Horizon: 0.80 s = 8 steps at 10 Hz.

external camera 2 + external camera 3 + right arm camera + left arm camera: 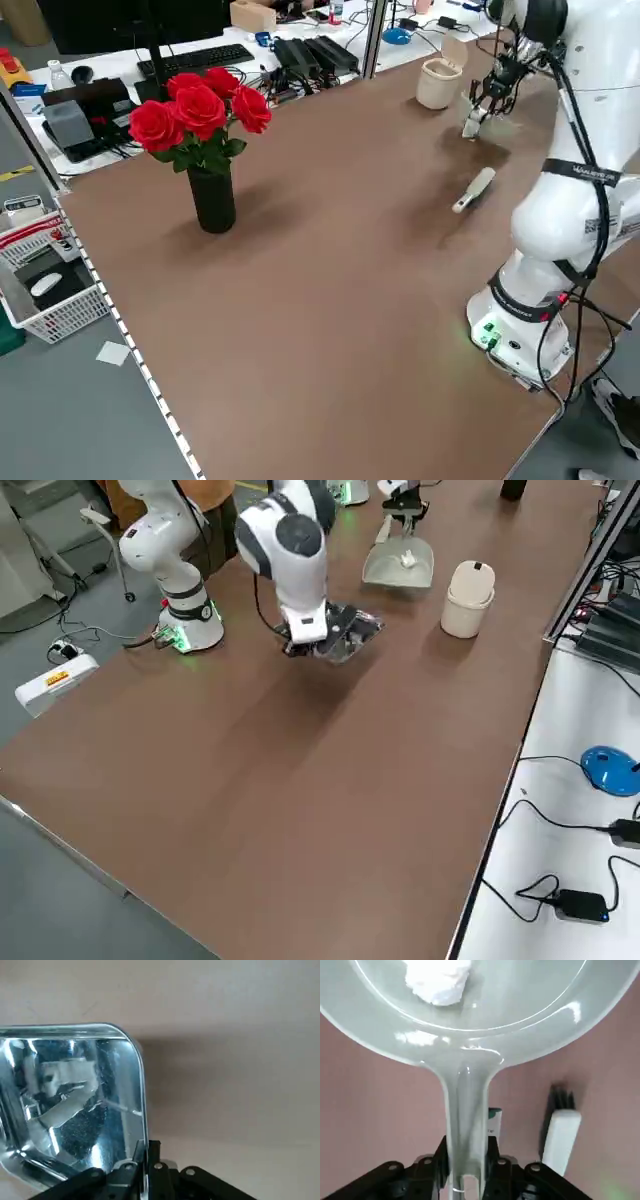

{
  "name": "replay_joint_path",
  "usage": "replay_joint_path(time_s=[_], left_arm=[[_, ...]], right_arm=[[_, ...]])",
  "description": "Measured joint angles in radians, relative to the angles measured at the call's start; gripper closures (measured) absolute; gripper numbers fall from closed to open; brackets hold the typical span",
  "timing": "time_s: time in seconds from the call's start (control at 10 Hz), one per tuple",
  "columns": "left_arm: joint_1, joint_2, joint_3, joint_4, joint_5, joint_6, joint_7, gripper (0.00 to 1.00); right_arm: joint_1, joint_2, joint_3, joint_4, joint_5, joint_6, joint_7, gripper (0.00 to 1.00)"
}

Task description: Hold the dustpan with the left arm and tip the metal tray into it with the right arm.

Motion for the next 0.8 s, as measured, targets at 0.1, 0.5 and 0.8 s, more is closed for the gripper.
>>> replay_joint_path(time_s=[0.1,0.5,0.8], left_arm=[[0.036,-0.044,-0.015,0.001,-0.016,-0.023,0.034,0.68],[0.196,-0.165,-0.051,0.000,-0.091,-0.035,0.178,0.68],[0.232,-0.197,-0.030,0.000,-0.101,-0.039,0.194,0.68]], right_arm=[[0.000,0.053,-0.022,-0.014,0.044,0.053,-0.085,0.95],[0.000,0.269,-0.047,-0.011,0.264,0.163,-0.288,0.95],[-0.001,0.334,-0.083,-0.006,0.355,0.166,-0.332,0.95]])
